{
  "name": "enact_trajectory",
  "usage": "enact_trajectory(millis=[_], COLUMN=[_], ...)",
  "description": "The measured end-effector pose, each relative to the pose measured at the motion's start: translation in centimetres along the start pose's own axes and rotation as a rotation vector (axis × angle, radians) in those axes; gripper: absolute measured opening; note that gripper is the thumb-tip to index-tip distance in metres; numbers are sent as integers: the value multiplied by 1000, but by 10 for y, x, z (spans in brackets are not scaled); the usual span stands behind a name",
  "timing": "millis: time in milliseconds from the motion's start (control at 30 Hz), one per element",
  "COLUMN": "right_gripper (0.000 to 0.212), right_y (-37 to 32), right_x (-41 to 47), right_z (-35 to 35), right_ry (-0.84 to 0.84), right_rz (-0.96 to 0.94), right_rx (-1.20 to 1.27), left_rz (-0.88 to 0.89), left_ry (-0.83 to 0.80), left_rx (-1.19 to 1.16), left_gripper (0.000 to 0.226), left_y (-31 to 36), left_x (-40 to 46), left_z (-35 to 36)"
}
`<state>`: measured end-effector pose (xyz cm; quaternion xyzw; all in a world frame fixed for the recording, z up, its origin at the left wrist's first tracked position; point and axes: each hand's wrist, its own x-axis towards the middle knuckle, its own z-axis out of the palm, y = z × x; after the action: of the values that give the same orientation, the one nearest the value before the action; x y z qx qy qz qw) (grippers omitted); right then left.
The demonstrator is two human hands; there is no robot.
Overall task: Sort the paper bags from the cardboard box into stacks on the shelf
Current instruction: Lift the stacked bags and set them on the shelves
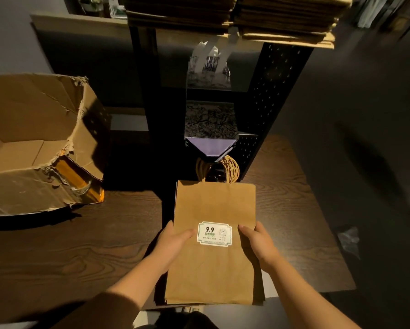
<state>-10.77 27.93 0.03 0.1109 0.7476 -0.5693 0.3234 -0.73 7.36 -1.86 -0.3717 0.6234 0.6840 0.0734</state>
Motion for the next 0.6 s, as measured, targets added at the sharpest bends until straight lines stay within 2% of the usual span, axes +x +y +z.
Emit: enact_trajectory(millis=[133,167,267,300,400,433,533,600], right_gripper=[25,25,25,28,31,31,35,37], right_y=[-28,-37,-63,-70,-83,-85,-84,-83], right_x=[15,20,32,37,41,39,35,34], right_z=[2,3,3,2,-4,-4,-9,-10], right_ry=[-6,-7,-46,-62,-134,-168,-276,-315], right_rz=[-24,-17,1,7,57,83,112,107], right_rx=[-36,-50,-28,-6,143,209,324,286], left_rz=[19,14,15,13,34,31,57,58], left_ry=[-4,-8,-15,-16,-29,-25,11,22], left_rx=[6,16,19,12,-34,-44,-50,3], left_gripper=[42,51,102,99,40,30,18,26], left_y=[30,39,54,60,79,84,92,95], left_x=[11,13,32,37,44,48,57,66], left_z=[-5,-8,-15,-17,-18,-17,-17,-20])
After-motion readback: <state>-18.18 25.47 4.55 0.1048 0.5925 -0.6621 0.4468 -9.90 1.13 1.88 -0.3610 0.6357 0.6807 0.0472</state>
